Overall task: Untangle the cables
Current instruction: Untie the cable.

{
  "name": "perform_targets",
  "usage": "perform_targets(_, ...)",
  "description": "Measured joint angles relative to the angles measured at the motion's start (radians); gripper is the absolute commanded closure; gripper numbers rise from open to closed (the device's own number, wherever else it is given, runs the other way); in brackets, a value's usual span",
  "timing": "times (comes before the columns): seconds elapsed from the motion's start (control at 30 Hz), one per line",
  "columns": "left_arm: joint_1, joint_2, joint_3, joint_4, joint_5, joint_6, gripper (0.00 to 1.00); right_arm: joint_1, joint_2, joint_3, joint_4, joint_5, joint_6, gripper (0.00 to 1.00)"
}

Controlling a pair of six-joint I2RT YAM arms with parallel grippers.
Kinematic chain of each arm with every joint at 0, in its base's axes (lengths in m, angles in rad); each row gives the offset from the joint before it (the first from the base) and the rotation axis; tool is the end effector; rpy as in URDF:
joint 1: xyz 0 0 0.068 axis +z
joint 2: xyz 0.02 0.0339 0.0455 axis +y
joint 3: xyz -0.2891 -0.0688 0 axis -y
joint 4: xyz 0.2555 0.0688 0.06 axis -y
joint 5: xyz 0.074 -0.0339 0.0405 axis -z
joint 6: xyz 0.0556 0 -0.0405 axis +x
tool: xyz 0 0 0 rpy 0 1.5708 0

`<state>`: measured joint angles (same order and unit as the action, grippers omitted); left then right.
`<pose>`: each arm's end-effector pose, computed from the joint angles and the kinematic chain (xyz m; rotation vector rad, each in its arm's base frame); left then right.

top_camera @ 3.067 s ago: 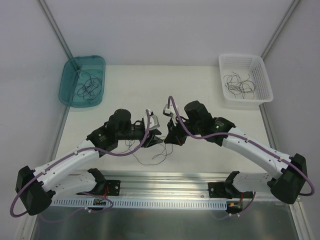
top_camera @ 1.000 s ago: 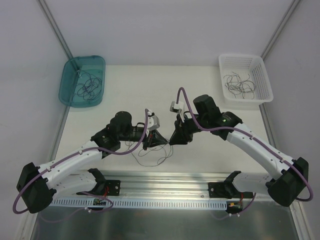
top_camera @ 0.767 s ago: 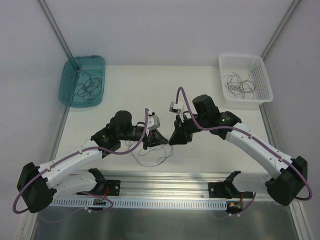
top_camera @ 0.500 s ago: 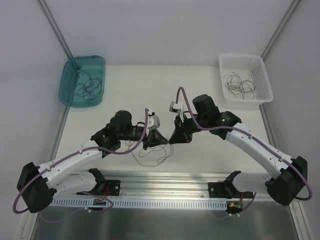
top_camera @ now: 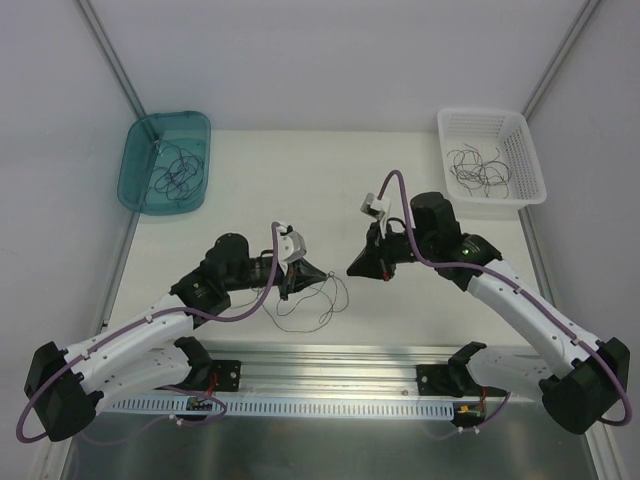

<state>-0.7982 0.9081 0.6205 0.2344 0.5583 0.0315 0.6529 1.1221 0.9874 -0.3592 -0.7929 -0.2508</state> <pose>0.1361 -0.1818 0.3200 1.0814 1.3367 -1.0295 0.1788 0.1866 0.3455 -1.3271 1.5856 1.0620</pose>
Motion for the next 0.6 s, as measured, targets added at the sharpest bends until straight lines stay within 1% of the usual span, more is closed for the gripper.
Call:
perform_targets(0.1,0.007,-0.041,-0.044,-0.005,-0.048,-0.013,1.00,-0.045,-0.046,-0.038,0.017,0.033,0.038,0.99)
perform_targets(0.33,0.008,-0.056,-0.064,-0.015,-0.082,-0.049,1.00,-0.049,-0.051,-0.042,0.010,0.098,0.056,0.99)
perform_targets(0.37,0.008,-0.058,-0.064,-0.015,-0.082,-0.051,1.00,-0.049,-0.051,-0.042,0.008,0.097,0.057,0.91)
perform_targets(0.4,0.008,-0.060,-0.064,-0.012,-0.081,-0.055,1.00,-0.049,-0.051,-0.042,0.010,0.095,0.063,0.87)
perform_targets(0.43,0.008,-0.060,-0.064,-0.005,-0.081,-0.063,1.00,-0.048,-0.051,-0.042,0.017,0.092,0.071,0.78)
perform_targets(0.53,0.008,-0.058,-0.070,0.032,-0.077,-0.089,1.00,-0.042,-0.048,-0.058,0.085,0.067,0.113,0.68)
perform_targets(0.6,0.008,-0.052,-0.076,0.071,-0.071,-0.113,1.00,-0.038,-0.041,-0.074,0.139,0.051,0.147,0.65)
